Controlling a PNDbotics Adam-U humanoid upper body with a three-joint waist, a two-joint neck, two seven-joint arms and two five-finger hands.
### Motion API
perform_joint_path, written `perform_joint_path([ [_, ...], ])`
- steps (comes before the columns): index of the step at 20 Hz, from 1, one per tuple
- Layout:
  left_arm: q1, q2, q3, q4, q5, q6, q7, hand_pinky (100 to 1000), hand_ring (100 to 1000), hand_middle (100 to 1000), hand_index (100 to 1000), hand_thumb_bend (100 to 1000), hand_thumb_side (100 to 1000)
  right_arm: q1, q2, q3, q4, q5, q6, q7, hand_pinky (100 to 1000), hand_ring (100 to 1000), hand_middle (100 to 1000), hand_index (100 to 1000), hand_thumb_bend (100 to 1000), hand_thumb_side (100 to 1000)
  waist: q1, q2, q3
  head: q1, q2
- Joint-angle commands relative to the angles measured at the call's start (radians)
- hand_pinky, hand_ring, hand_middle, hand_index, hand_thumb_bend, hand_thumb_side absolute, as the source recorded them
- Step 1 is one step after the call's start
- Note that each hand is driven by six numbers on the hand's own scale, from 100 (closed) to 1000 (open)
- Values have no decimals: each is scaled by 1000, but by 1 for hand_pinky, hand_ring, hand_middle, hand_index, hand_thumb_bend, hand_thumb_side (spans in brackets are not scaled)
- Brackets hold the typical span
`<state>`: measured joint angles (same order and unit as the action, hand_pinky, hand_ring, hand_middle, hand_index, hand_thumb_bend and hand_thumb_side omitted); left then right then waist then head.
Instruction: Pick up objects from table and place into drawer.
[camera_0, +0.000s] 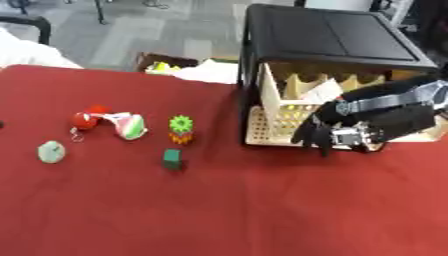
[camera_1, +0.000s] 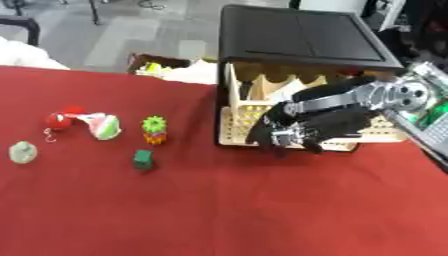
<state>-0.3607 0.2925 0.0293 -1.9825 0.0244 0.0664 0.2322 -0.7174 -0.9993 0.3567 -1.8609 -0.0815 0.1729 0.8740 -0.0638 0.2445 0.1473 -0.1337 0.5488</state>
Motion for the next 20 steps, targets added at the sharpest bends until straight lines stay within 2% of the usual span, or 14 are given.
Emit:
perform_joint_path([
  [1, -14, 6, 2, -17, -2, -2, -5, 447, 568, 565, 831, 100, 980, -18, -28, -23, 14, -9, -1, -18, 274, 662, 728, 902, 100, 1000, 5, -12, 1, -2, -14],
  [9, -15, 6, 2, -17, -1, -3, -7, 448, 567, 565, 831, 100, 980, -43, -12, -26, 54, -9, -34, -64, 284, 680, 757, 919, 100, 1000, 5, -11, 3, -1, -18],
  [20, -17, 5, 3, -17, -1, -1, -6, 449, 567, 565, 831, 100, 984, -72, 17, -10, 113, 13, -23, -95, 295, 704, 819, 955, 100, 1000, 0, -8, 6, 1, -30],
])
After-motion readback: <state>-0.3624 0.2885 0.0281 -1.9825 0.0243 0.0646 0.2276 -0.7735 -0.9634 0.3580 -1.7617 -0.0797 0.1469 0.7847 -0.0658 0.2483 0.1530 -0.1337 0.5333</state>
